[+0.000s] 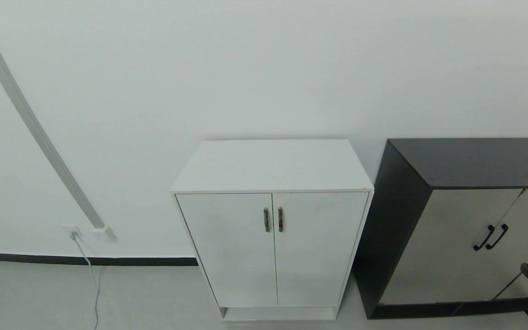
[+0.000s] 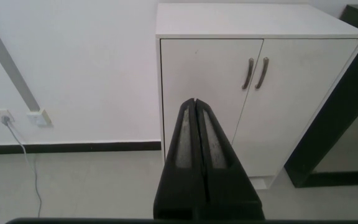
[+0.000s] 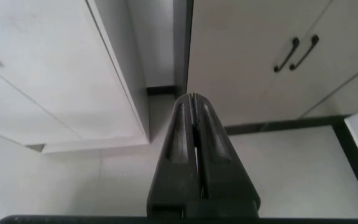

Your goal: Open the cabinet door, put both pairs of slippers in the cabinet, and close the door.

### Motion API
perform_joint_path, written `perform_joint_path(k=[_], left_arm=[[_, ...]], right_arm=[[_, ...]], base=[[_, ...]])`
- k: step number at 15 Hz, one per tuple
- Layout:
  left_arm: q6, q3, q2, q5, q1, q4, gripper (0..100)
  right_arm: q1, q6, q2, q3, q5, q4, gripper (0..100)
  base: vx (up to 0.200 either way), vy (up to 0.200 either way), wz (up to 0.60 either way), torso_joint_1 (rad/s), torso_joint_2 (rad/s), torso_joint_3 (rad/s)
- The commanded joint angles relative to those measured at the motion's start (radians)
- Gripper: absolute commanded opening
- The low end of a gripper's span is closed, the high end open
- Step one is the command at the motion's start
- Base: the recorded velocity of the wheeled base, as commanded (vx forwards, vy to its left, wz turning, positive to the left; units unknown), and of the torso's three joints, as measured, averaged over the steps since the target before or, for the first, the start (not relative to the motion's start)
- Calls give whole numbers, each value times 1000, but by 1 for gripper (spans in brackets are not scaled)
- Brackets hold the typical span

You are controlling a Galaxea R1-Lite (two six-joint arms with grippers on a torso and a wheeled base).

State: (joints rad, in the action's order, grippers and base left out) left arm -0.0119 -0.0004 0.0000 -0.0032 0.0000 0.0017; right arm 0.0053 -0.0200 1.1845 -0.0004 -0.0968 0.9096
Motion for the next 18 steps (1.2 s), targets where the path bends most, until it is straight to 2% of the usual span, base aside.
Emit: perform_joint_path(k=[1, 3, 4, 9, 15, 18], left_arm=[[0, 0, 0, 0, 0, 0, 0], [0, 0, 2, 0, 0, 0, 0], [0, -1, 0, 0, 0, 0, 0], [0, 0, 0, 0, 0, 0, 0], [0, 0, 2, -1, 0, 0, 0], [0, 0, 0, -1, 0, 0, 0]], right_arm=[[-1, 0, -227, 0, 35, -178, 0], [-1, 0, -338, 0, 58, -313, 0], [1, 0, -453, 0, 83, -433, 0], [10, 0, -752, 0, 132, -725, 0], [85, -1, -910, -1, 132, -876, 0], [91, -1, -922, -1, 126, -879, 0]], base=[[0, 0, 0, 0, 0, 0], [0, 0, 0, 0, 0, 0], [0, 0, 0, 0, 0, 0], [0, 0, 0, 0, 0, 0], [0, 0, 0, 0, 0, 0], [0, 0, 0, 0, 0, 0]])
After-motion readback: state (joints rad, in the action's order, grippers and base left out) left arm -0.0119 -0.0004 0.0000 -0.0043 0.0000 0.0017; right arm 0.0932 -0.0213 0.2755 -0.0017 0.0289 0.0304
